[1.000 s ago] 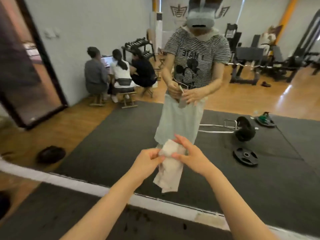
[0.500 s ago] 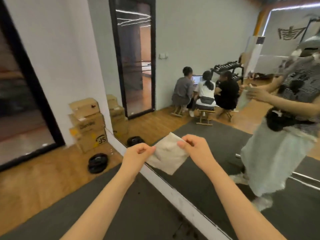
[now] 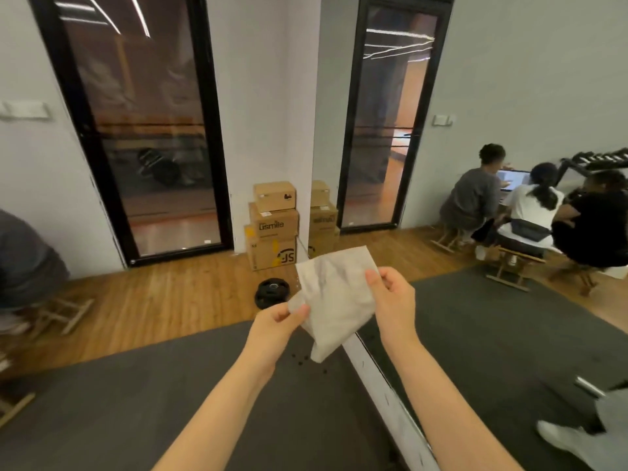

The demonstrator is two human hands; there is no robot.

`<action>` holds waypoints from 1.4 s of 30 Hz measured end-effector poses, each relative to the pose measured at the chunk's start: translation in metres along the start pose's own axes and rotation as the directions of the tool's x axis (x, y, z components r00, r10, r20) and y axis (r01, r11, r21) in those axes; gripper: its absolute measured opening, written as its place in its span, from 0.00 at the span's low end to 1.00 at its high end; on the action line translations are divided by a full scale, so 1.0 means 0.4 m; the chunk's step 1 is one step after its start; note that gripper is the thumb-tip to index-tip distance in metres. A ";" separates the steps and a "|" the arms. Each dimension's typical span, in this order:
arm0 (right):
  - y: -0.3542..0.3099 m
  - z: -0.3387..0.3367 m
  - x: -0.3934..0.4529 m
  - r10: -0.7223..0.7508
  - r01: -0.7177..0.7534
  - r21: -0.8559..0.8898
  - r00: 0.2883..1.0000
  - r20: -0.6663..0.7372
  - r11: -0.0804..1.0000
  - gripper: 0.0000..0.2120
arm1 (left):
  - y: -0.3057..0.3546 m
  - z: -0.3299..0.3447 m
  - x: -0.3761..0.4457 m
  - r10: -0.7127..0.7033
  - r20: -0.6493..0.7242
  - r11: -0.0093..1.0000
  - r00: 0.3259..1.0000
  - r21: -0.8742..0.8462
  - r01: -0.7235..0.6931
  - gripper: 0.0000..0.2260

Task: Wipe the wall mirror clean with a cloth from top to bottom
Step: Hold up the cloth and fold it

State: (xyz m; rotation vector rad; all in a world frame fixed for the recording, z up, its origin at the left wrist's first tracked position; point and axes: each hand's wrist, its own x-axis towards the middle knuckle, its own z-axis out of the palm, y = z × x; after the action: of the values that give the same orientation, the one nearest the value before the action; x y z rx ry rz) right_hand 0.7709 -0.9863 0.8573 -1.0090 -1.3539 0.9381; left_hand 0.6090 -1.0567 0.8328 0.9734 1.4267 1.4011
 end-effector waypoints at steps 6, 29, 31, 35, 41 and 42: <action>0.017 -0.033 -0.004 0.079 -0.102 0.158 0.986 0.146 0.982 0.05 | -0.001 0.014 0.012 -0.119 -0.119 0.968 0.986 -0.234 0.089 0.11; 0.128 0.266 0.563 0.165 -0.166 0.008 0.985 0.056 0.986 0.04 | 0.062 -0.080 0.641 -0.117 0.115 0.953 0.986 -0.265 0.144 0.12; 0.134 0.280 0.618 0.173 -0.169 -0.039 0.978 0.119 0.985 0.06 | 0.083 -0.089 0.707 -0.095 0.026 0.971 0.995 -0.217 0.098 0.08; 0.149 0.301 0.757 0.185 -0.156 -0.122 0.941 0.282 0.980 0.12 | 0.136 -0.093 0.833 -0.093 -0.006 0.991 0.996 -0.097 0.092 0.07; 0.191 0.370 1.008 0.170 0.007 -0.332 0.849 0.500 0.943 0.10 | 0.178 -0.072 1.046 -0.055 0.021 0.991 0.998 0.125 0.052 0.11; 0.204 0.382 1.053 0.142 0.050 -0.331 0.835 0.531 0.942 0.10 | 0.182 -0.065 1.084 -0.048 0.021 0.989 0.999 0.144 0.044 0.12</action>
State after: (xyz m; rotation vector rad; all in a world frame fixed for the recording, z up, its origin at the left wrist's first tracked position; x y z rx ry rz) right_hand 0.6286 -0.5566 0.9062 -1.0685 -2.0358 1.1117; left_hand 0.4507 -0.6479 0.8759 1.0378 1.5387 1.2626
